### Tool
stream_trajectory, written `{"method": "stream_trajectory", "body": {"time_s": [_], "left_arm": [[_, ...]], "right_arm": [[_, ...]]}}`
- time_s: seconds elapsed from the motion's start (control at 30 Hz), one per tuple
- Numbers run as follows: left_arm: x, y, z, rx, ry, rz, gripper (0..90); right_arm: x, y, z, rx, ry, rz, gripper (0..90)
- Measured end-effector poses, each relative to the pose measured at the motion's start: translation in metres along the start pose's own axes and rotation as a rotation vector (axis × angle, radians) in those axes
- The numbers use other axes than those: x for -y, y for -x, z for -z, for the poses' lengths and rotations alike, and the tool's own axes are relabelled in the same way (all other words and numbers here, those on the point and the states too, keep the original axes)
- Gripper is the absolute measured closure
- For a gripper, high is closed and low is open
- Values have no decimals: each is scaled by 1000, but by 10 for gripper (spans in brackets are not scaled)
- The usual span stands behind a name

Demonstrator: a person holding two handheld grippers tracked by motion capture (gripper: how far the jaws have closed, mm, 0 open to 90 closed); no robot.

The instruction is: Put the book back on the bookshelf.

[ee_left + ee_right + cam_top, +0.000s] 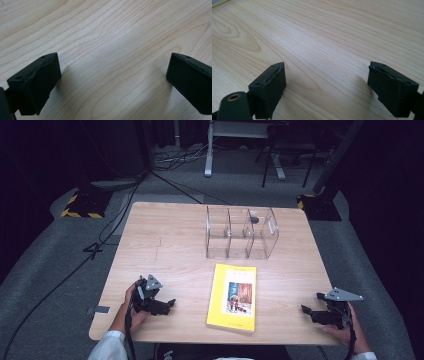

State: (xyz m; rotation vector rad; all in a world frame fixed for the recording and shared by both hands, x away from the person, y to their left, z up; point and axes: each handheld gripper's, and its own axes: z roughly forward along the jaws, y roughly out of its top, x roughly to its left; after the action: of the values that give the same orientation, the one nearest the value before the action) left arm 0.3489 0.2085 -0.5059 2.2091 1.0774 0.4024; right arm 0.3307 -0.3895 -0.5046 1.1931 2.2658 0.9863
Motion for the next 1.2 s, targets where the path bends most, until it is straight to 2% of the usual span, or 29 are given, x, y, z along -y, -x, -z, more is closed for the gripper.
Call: {"method": "stream_trajectory", "body": {"time_s": [0.17,0.27,0.37,0.4,0.47,0.57,0.63,0.67,0.8,0.97,1.1,1.2], "left_arm": [[2,8,1,8,-5,9,2],[4,16,3,46,-5,-36,2],[4,25,3,79,-3,-65,1],[3,28,3,96,-13,-84,1],[-2,36,1,102,-39,-94,0],[-6,48,-1,129,-51,-132,1],[-7,57,-3,155,-40,-161,1],[-8,61,-4,159,-34,-167,1],[-12,76,-8,206,-37,-221,0],[-12,91,-8,228,-36,-243,1],[-16,101,-13,243,-23,-259,0],[-18,106,-17,241,-6,-256,1]], "right_arm": [[0,1,0,-9,-4,-10,153],[-1,1,-1,-14,-7,-4,152],[-2,0,-2,-31,-6,11,152],[-2,0,-2,-35,-8,17,152],[-5,-1,-3,-48,-16,31,152],[-9,-5,-6,-53,-24,56,152],[-13,-11,-10,-85,-43,64,150],[-17,-16,-13,-105,-52,88,151],[-32,-31,-23,-137,-78,153,150],[-51,-51,-39,-180,-114,229,150],[-64,-65,-51,-231,-136,262,150],[-72,-74,-58,-258,-154,289,151]]}}
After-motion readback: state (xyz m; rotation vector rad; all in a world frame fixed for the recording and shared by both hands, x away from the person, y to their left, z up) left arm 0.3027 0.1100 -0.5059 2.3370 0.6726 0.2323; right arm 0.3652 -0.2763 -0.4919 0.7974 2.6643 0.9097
